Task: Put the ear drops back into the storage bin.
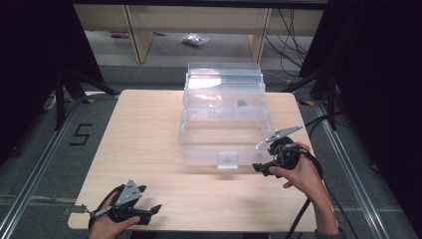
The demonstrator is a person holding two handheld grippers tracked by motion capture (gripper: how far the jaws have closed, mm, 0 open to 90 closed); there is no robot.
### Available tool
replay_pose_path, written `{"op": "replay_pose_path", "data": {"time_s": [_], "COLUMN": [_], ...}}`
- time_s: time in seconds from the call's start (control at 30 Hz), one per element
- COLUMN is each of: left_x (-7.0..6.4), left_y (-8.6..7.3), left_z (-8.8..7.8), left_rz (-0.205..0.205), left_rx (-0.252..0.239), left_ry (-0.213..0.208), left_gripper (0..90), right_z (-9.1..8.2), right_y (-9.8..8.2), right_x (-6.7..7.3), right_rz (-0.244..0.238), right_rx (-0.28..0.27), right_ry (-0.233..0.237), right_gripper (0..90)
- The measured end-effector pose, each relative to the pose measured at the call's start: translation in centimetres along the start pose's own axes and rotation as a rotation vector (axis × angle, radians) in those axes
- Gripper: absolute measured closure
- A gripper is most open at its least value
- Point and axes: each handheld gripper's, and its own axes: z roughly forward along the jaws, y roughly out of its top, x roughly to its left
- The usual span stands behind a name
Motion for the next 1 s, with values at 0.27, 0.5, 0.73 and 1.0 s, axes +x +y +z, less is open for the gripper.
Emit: {"op": "replay_pose_path", "data": {"time_s": [0.27, 0.5, 0.73, 1.0], "left_x": [-0.1, -0.2, 0.0, -0.2], "left_y": [0.0, -0.1, 0.0, 0.0], "left_z": [0.2, 0.2, 0.1, 0.2], "left_rz": [-0.026, -0.035, -0.007, -0.029], "left_rx": [-0.031, -0.039, -0.016, -0.036], "left_ry": [-0.012, -0.010, -0.006, -0.010], "left_gripper": [17.7, 17.7, 17.7, 17.7], "right_z": [0.2, 1.1, 1.7, 2.1], "right_y": [-0.8, -1.3, -1.5, -2.2], "right_x": [0.4, 0.9, 1.3, 1.7], "right_rz": [0.014, -0.013, -0.027, -0.031], "right_rx": [-0.022, -0.021, -0.053, -0.051], "right_ry": [0.018, 0.036, 0.047, 0.051], "right_gripper": [18.7, 18.7, 18.5, 17.7]}}
